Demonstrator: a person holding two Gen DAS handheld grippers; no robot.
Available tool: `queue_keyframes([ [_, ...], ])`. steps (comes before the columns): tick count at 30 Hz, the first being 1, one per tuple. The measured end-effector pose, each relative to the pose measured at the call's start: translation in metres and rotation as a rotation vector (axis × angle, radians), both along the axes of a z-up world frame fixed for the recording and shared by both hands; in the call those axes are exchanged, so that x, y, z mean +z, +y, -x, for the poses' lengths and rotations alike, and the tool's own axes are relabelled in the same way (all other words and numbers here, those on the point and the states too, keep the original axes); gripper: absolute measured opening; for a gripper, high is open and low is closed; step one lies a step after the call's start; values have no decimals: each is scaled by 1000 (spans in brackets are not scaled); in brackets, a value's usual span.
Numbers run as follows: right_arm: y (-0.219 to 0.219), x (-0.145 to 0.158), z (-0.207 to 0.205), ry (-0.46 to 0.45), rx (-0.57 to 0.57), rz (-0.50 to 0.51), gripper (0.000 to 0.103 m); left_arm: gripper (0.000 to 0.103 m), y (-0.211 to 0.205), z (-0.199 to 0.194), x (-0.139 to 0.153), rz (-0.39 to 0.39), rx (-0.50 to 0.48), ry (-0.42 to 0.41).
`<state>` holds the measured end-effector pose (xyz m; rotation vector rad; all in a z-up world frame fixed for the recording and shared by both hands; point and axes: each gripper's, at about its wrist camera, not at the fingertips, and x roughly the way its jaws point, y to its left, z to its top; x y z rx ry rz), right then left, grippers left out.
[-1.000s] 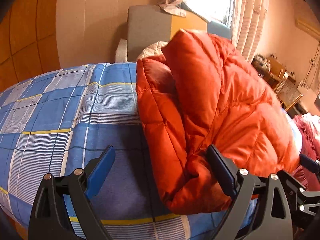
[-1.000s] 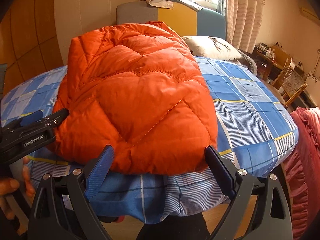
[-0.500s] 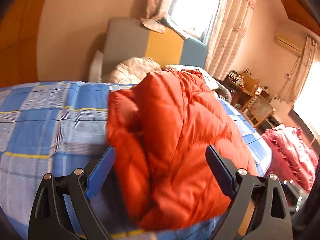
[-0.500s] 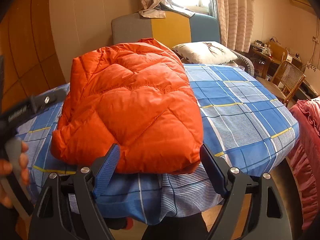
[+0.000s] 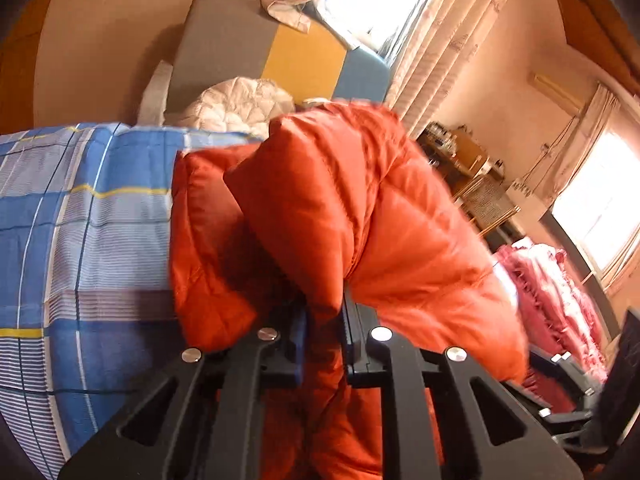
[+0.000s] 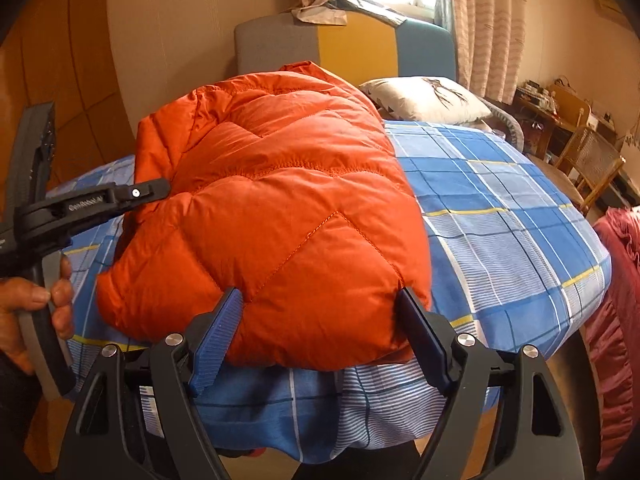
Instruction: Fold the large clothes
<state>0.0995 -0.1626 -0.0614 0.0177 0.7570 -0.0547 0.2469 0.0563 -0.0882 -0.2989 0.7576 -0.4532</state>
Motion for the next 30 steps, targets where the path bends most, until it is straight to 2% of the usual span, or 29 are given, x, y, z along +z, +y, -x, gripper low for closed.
queue_keyframes([
  [2, 10, -5, -5, 9, 13, 35, 79, 14, 3, -4, -11, -7, -2, 12],
  [4, 15, -9, -9, 15, 6, 46, 79, 21, 5, -7, -16, 0, 14, 28],
  [5, 16, -10, -10, 20, -4, 58, 79, 21, 6, -8, -14, 3, 16, 30],
  [7, 15, -9, -10, 25, -23, 45, 80, 32, 4, -3, -8, -34, 53, 17],
  [14, 15, -10, -5, 29, -48, 41, 80, 37, 1, 8, -2, -87, 122, -2],
  [19, 15, -13, -6, 33, -55, 32, 80, 47, -4, 18, 3, -150, 176, -16],
  [27, 14, -14, -6, 31, -49, 35, 80, 49, -3, 27, 0, -175, 214, -22],
  [30, 17, -19, -9, 38, -41, 36, 84, 51, -2, 24, -6, -171, 219, -15],
])
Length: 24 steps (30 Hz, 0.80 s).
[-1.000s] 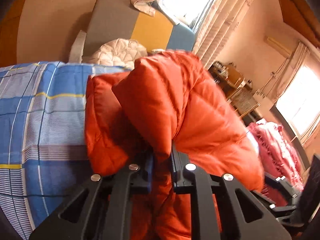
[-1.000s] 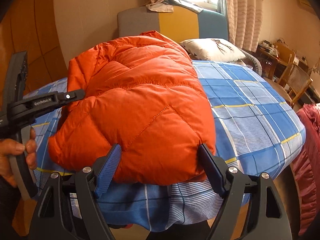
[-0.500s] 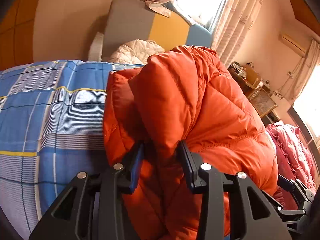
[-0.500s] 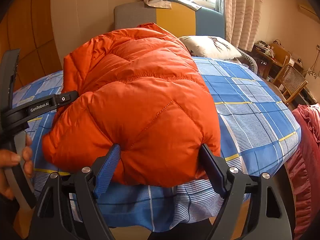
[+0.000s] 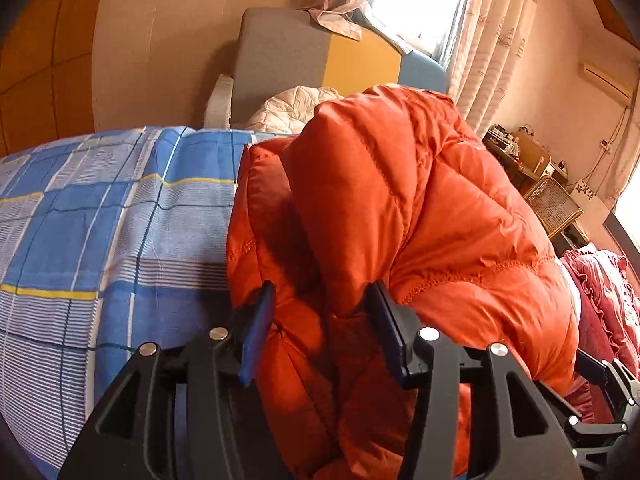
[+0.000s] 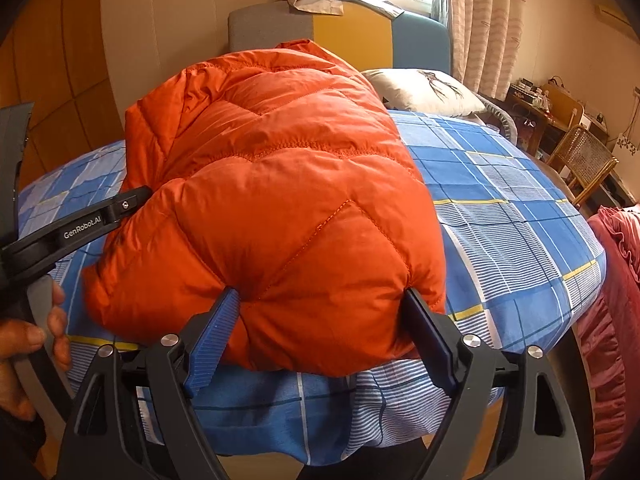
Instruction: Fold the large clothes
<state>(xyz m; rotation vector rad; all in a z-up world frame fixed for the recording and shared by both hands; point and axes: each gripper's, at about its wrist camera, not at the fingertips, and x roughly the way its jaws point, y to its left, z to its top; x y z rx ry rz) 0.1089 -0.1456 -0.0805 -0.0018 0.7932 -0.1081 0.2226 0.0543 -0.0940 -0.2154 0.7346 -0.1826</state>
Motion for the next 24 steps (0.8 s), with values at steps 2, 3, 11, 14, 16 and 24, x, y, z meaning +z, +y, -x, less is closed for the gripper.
queue_keyframes([
  [2, 0, -5, -4, 13, -1, -3, 84, 52, 0, 1, -6, 0, 3, -3],
  [3, 0, -6, -5, 16, -3, -11, 84, 53, 1, 0, -9, 2, 7, -3],
  [11, 0, 0, 0, 7, -7, -12, 84, 69, 3, 7, -6, 5, 77, 12],
  [14, -4, 7, 5, -9, -12, -24, 84, 72, 10, 17, -2, 28, 104, 11],
  [16, -8, 11, 9, -12, -26, -46, 84, 74, 11, 29, 5, 17, 111, -7],
  [24, -10, 38, 28, -62, -37, -78, 90, 89, 9, 81, 30, 1, 137, -88],
])
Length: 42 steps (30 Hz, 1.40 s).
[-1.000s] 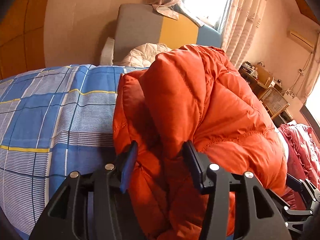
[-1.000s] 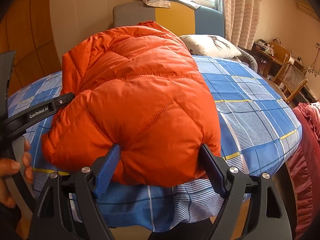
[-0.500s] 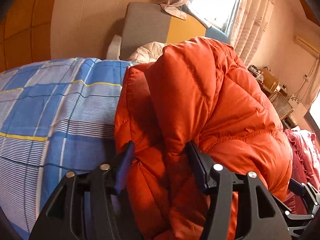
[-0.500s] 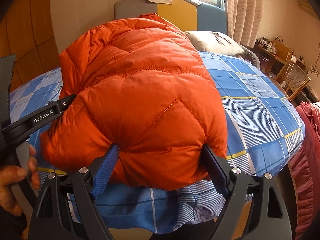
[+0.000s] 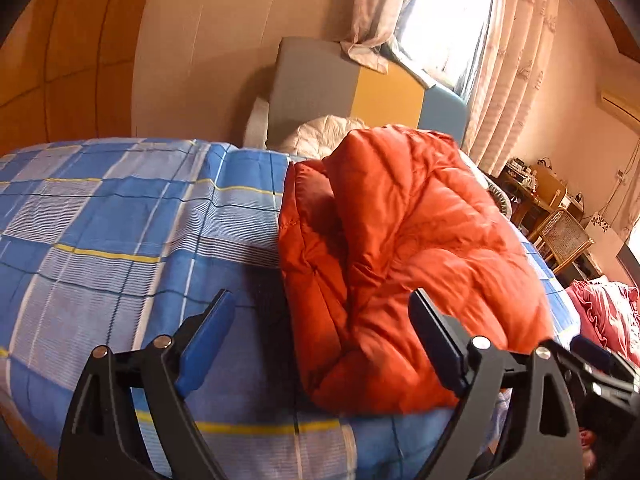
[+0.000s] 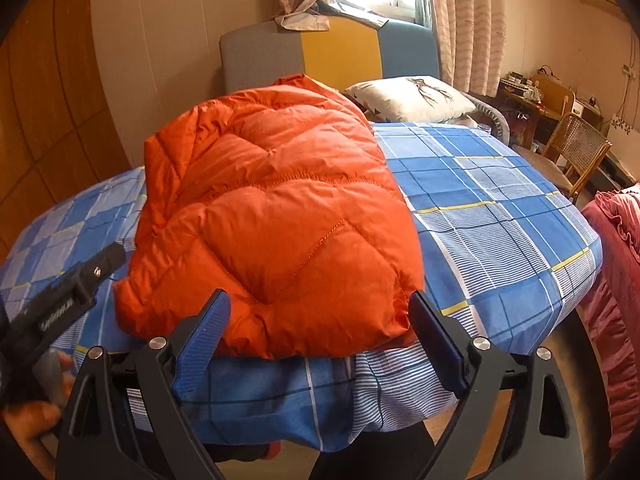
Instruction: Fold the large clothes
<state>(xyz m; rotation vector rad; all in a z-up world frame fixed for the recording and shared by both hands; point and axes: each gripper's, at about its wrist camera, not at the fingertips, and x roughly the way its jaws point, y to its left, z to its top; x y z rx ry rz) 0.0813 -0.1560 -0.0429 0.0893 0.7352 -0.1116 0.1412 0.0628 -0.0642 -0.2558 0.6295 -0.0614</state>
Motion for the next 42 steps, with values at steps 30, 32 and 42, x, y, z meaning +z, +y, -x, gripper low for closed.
queue_keyframes([
  [30, -2, 7, 36, -113, -58, 133, 95, 101, -47, 76, 28, -222, 67, -58],
  [32, -4, 8, 35, -109, -63, 124, 95, 101, -48, 77, 29, -226, 79, -59],
  [42, -2, 12, 37, -119, -46, 118, 96, 101, -49, 80, 31, -215, 86, -57],
])
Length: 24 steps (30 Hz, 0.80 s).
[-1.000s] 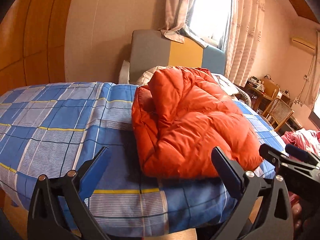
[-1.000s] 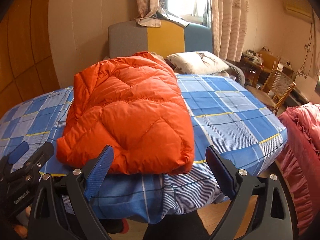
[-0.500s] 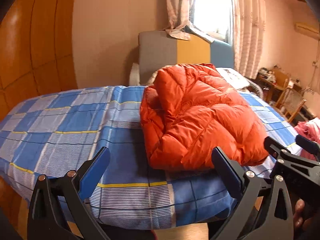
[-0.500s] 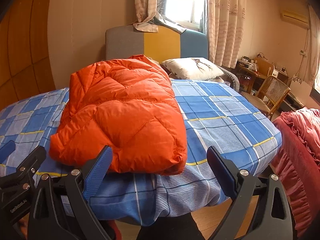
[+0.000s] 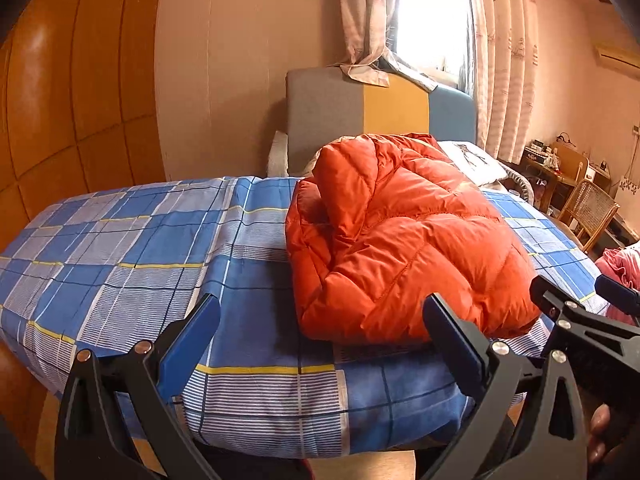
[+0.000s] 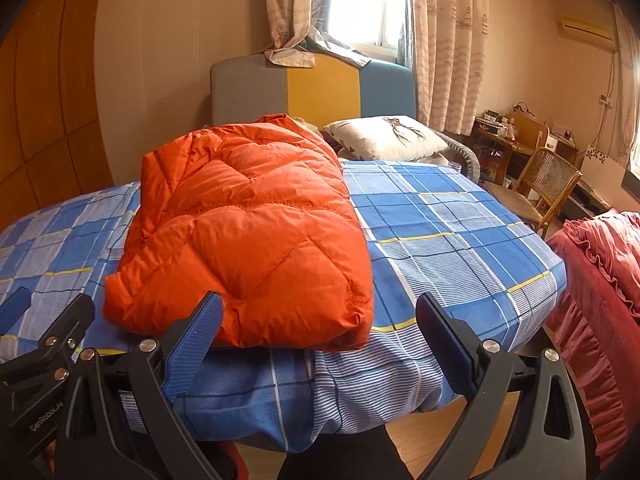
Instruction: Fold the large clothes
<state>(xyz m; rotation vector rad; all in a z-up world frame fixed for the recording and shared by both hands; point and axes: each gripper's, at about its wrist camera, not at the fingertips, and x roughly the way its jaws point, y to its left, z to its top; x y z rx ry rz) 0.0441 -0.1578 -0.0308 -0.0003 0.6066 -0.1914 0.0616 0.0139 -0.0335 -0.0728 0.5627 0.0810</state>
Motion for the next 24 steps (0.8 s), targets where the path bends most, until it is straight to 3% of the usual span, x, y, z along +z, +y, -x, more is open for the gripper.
queue_keyframes([
  [24, 10, 10, 4, -10, 31, 24, 97, 101, 1, 6, 12, -6, 27, -39],
])
